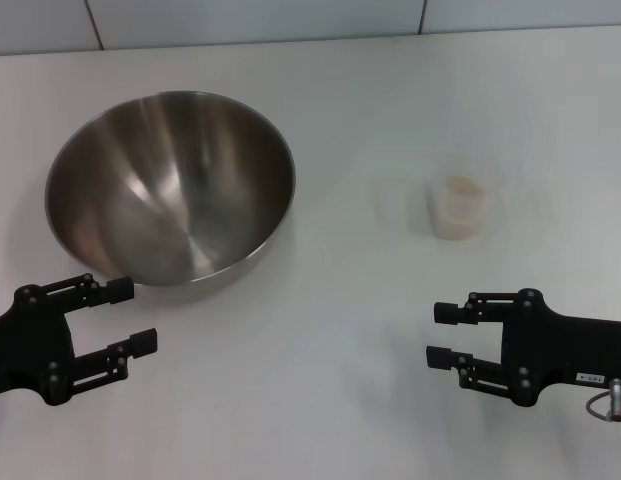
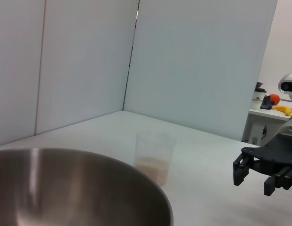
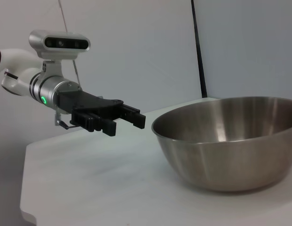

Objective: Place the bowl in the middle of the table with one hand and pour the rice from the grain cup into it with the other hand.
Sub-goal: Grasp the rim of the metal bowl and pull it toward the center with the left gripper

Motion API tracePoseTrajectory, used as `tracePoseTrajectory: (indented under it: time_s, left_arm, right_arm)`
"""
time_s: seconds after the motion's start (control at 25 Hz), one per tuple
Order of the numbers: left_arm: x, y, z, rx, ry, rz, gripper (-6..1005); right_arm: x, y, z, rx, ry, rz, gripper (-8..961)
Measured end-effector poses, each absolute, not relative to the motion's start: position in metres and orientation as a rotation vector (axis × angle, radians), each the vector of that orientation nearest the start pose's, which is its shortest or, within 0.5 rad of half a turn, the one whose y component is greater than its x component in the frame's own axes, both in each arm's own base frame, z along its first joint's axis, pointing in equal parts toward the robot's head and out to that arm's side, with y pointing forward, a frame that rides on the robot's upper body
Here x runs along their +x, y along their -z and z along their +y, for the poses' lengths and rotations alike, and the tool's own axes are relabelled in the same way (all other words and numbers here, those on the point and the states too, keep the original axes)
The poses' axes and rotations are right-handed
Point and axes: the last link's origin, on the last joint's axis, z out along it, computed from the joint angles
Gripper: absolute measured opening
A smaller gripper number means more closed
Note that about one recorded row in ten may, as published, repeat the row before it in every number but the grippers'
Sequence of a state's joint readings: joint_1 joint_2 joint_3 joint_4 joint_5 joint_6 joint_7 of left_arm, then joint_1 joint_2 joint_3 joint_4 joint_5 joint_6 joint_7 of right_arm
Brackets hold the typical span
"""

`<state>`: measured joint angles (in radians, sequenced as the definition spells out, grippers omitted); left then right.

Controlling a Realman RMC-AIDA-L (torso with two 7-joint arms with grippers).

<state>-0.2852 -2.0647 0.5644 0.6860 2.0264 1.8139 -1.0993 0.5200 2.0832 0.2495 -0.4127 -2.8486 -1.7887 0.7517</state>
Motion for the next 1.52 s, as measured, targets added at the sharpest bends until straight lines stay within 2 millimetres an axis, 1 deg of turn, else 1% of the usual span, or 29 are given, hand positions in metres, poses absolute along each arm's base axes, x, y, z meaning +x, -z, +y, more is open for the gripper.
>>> tracePoseTrajectory:
  time_s: [0.52, 0.76, 0.8, 0.84, 0.88, 0.92, 0.96, 1.0, 1.04, 1.08, 1.12, 1.16, 1.2, 1.24, 1.36, 1.4, 1.44, 1.48, 1.52]
  left_arm:
    - [-0.317, -0.024, 0.241, -2.698, 0.785, -0.482, 658]
    - [-0.318, -0.031, 0.244, -2.64, 0.811, -0.489, 658]
    - [-0.317, -0.039, 0.25, -2.563, 0.861, -0.508, 658]
    - [-0.317, -0.039, 0.25, -2.563, 0.861, -0.508, 658]
    - [-0.315, -0.048, 0.256, -2.49, 0.922, -0.542, 657]
    - [-0.315, -0.048, 0.256, -2.49, 0.922, -0.542, 657]
    - [-0.313, -0.052, 0.259, -2.458, 0.954, -0.563, 657]
    - [-0.309, -0.06, 0.269, -2.409, 1.002, -0.634, 657]
    - [-0.309, -0.06, 0.269, -2.409, 1.002, -0.634, 657]
    - [-0.307, -0.067, 0.283, -2.362, 1.004, -0.724, 657]
    - [-0.307, -0.067, 0.283, -2.362, 1.004, -0.724, 657]
    - [-0.307, -0.07, 0.291, -2.333, 0.998, -0.781, 657]
    - [-0.306, -0.073, 0.303, -2.298, 0.973, -0.855, 657]
    - [-0.306, -0.073, 0.303, -2.298, 0.973, -0.855, 657]
    - [-0.304, -0.074, 0.316, -2.292, 0.909, -0.909, 657]
    - [-0.305, -0.075, 0.323, -2.283, 0.838, -0.962, 657]
    - [-0.305, -0.075, 0.323, -2.283, 0.838, -0.962, 656]
    - [-0.306, -0.076, 0.328, -2.272, 0.792, -1.0, 656]
    - [-0.307, -0.079, 0.334, -2.251, 0.714, -1.08, 656]
  right_arm:
    - [0.314, 0.027, 0.242, -2.754, -0.793, 0.414, 488]
    - [0.314, 0.026, 0.243, -2.749, -0.796, 0.41, 487]
    - [0.314, 0.026, 0.244, -2.747, -0.795, 0.409, 487]
    - [0.314, 0.026, 0.244, -2.747, -0.795, 0.409, 487]
    - [0.314, 0.026, 0.244, -2.746, -0.793, 0.409, 487]
    - [0.314, 0.027, 0.244, -2.745, -0.791, 0.409, 488]
    - [0.313, 0.028, 0.245, -2.747, -0.793, 0.408, 488]
    - [0.313, 0.029, 0.246, -2.748, -0.794, 0.407, 488]
    - [0.313, 0.029, 0.246, -2.748, -0.794, 0.407, 488]
    - [0.312, 0.03, 0.248, -2.752, -0.786, 0.404, 488]
    - [0.312, 0.03, 0.248, -2.752, -0.786, 0.404, 488]
    - [0.312, 0.03, 0.249, -2.753, -0.78, 0.402, 487]
    - [0.312, 0.031, 0.249, -2.754, -0.775, 0.401, 487]
    - [0.312, 0.031, 0.249, -2.754, -0.775, 0.401, 487]
    - [0.312, 0.031, 0.249, -2.753, -0.776, 0.401, 487]
    - [0.312, 0.032, 0.249, -2.753, -0.778, 0.402, 487]
    - [0.312, 0.032, 0.249, -2.753, -0.778, 0.402, 487]
    - [0.312, 0.032, 0.249, -2.753, -0.781, 0.403, 487]
    - [0.311, 0.034, 0.248, -2.753, -0.787, 0.398, 487]
